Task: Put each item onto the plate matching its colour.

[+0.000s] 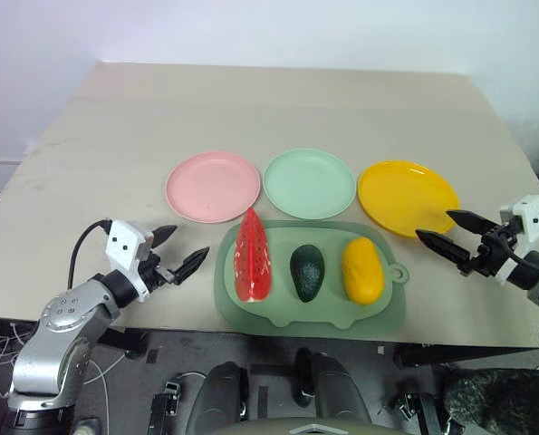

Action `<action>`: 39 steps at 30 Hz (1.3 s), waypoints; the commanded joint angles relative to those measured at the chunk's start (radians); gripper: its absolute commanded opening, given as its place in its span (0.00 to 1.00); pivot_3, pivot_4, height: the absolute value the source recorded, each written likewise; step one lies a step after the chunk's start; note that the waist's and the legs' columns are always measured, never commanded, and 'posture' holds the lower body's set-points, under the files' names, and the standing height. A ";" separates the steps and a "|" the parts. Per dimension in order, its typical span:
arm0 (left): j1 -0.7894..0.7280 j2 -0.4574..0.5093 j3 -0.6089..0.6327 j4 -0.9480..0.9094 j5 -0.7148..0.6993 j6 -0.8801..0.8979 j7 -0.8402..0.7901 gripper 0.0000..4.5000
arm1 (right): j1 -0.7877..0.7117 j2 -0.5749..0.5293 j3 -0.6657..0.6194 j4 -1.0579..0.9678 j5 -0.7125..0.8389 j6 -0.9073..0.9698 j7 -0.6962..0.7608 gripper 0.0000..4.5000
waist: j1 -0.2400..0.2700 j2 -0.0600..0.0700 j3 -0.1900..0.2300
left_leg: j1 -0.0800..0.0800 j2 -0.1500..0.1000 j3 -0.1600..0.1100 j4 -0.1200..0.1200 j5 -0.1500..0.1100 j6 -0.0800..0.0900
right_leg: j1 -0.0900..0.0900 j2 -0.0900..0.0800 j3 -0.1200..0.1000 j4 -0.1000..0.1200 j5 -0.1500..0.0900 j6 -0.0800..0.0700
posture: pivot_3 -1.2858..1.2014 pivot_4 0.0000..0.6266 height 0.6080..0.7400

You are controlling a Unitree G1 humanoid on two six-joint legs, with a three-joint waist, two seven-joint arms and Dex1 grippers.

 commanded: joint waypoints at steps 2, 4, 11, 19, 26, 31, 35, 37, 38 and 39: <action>0.019 -0.001 0.018 -0.054 -0.015 0.004 0.008 0.99 | -0.035 -0.013 0.009 0.005 -0.004 -0.013 0.001 1.00 | 0.001 0.000 0.000 | 0.000 0.000 0.000 0.000 0.000 0.000 | 0.000 0.000 0.000 0.000 0.000 0.000 | 0.52 0.24 1.00; 0.023 -0.003 0.019 -0.064 -0.013 0.010 0.016 0.99 | -0.040 -0.005 0.020 0.015 -0.011 -0.023 0.000 1.00 | 0.001 0.000 0.000 | 0.000 0.000 0.000 0.000 0.000 0.000 | 0.000 0.000 0.000 0.000 0.000 0.000 | 0.52 0.24 1.00; 0.018 0.017 0.026 -0.054 -0.019 0.019 0.000 0.99 | -0.019 0.018 0.010 -0.061 0.004 0.002 -0.037 1.00 | 0.000 0.000 0.000 | 0.000 0.000 0.000 0.000 0.000 0.000 | 0.000 0.000 0.000 0.000 0.000 0.000 | 0.52 0.24 1.00; -0.018 0.002 0.015 0.025 -0.028 -0.006 -0.025 0.99 | 0.033 0.047 -0.042 -0.246 0.120 0.139 -0.141 1.00 | 0.000 0.000 0.000 | 0.000 0.000 0.000 0.000 0.000 0.000 | 0.000 0.000 0.000 0.000 0.000 0.000 | 0.52 0.24 1.00; -0.038 0.007 -0.024 0.112 0.006 -0.043 -0.080 0.99 | 0.054 0.056 -0.101 -0.454 0.284 0.285 -0.285 1.00 | 0.000 0.000 0.000 | 0.000 0.000 0.000 0.000 0.000 0.000 | 0.000 0.000 0.000 0.000 0.000 -0.001 | 0.52 0.24 1.00; -0.090 -0.004 -0.042 0.175 0.015 -0.057 -0.097 0.99 | 0.081 0.063 -0.083 -0.613 0.408 0.429 -0.494 1.00 | 0.002 0.000 0.000 | -0.001 0.000 -0.001 0.000 0.000 0.000 | 0.000 0.000 0.000 0.000 -0.002 -0.003 | 0.52 0.24 1.00; -0.099 -0.011 -0.047 0.182 0.014 -0.058 -0.107 0.99 | 0.055 0.098 -0.019 -0.692 0.492 0.514 -0.714 1.00 | -0.002 0.000 -0.001 | -0.001 0.000 -0.001 0.000 0.000 0.000 | 0.000 0.000 0.000 0.000 -0.001 -0.003 | 0.52 0.24 1.00; -0.101 -0.015 -0.047 0.182 0.012 -0.057 -0.110 0.99 | 0.043 0.094 0.019 -0.710 0.507 0.555 -0.788 1.00 | -0.002 0.000 -0.001 | -0.001 0.001 0.000 0.000 0.000 0.000 | -0.001 0.000 0.000 0.000 -0.002 -0.003 | 0.52 0.24 1.00; -0.102 -0.017 -0.047 0.183 0.012 -0.056 -0.111 0.99 | 0.037 0.091 0.037 -0.711 0.513 0.576 -0.823 1.00 | -0.001 0.000 -0.001 | -0.001 0.001 0.000 0.000 0.000 0.000 | -0.001 0.000 0.000 0.000 -0.002 -0.003 | 0.52 0.24 1.00; -0.102 -0.017 -0.047 0.183 0.014 -0.056 -0.113 0.99 | 0.034 0.090 0.049 -0.708 0.529 0.597 -0.858 1.00 | -0.001 0.000 -0.001 | -0.001 0.000 0.000 0.000 0.000 0.000 | -0.001 0.000 0.000 0.000 -0.002 -0.003 | 0.52 0.24 1.00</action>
